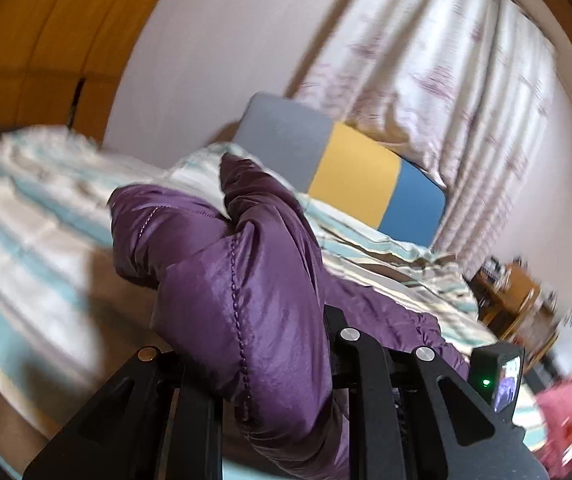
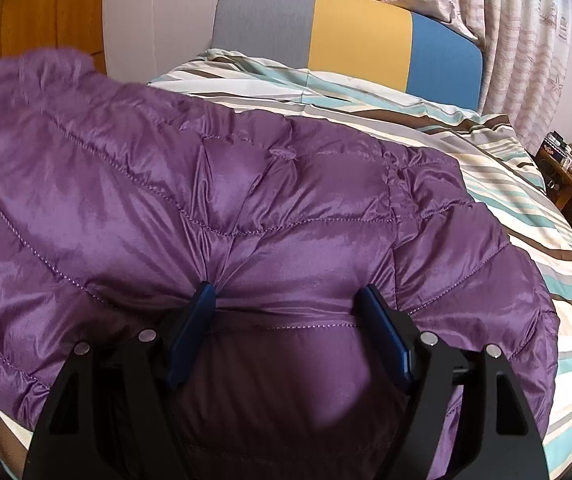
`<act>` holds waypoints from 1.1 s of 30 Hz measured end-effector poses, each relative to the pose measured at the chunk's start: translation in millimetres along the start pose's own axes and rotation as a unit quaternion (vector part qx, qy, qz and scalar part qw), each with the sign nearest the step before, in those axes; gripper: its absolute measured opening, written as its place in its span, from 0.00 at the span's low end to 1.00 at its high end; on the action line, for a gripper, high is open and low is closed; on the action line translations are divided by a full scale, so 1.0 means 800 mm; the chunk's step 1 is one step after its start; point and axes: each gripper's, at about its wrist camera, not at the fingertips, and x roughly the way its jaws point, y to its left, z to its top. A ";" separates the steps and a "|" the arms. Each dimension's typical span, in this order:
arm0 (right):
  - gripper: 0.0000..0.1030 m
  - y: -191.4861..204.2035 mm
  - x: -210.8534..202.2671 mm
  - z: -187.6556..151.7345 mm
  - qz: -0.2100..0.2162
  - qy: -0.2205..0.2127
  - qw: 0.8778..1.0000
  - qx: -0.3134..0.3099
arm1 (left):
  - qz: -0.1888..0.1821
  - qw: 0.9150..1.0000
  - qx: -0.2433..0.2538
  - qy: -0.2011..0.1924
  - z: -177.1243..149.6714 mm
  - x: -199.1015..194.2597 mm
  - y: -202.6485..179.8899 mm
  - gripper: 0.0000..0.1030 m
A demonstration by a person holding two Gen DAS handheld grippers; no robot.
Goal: Fold large clothes
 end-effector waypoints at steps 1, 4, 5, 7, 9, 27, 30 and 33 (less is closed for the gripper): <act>0.73 -0.001 0.000 0.000 0.001 0.000 1.000 0.002 | 0.000 1.000 0.021 -0.003 0.003 0.000 -0.011 0.18; 0.73 -0.010 -0.006 -0.001 0.014 -0.008 1.000 0.019 | -0.005 0.998 0.067 -0.009 0.011 0.003 -0.041 0.18; 0.76 -0.016 -0.011 -0.001 0.024 -0.014 0.999 0.031 | -0.004 0.997 0.080 -0.010 0.013 0.005 -0.049 0.18; 0.77 -0.033 -0.028 -0.004 0.036 -0.027 0.998 0.052 | 0.003 0.993 0.118 -0.013 0.018 0.009 -0.069 0.18; 0.77 -0.052 -0.044 -0.002 0.029 -0.039 0.997 0.060 | 0.011 0.989 0.148 -0.014 0.019 0.013 -0.083 0.18; 0.79 -0.295 -0.118 -0.061 -0.132 -0.041 0.953 0.270 | -0.065 0.950 0.305 0.008 -0.034 0.044 -0.217 0.18; 0.79 -0.305 -0.120 -0.066 -0.137 -0.038 0.949 0.282 | -0.083 0.946 0.313 0.018 -0.049 0.053 -0.235 0.18; 0.79 -0.304 -0.120 -0.070 -0.138 -0.034 0.948 0.284 | -0.102 0.942 0.318 0.036 -0.067 0.062 -0.251 0.18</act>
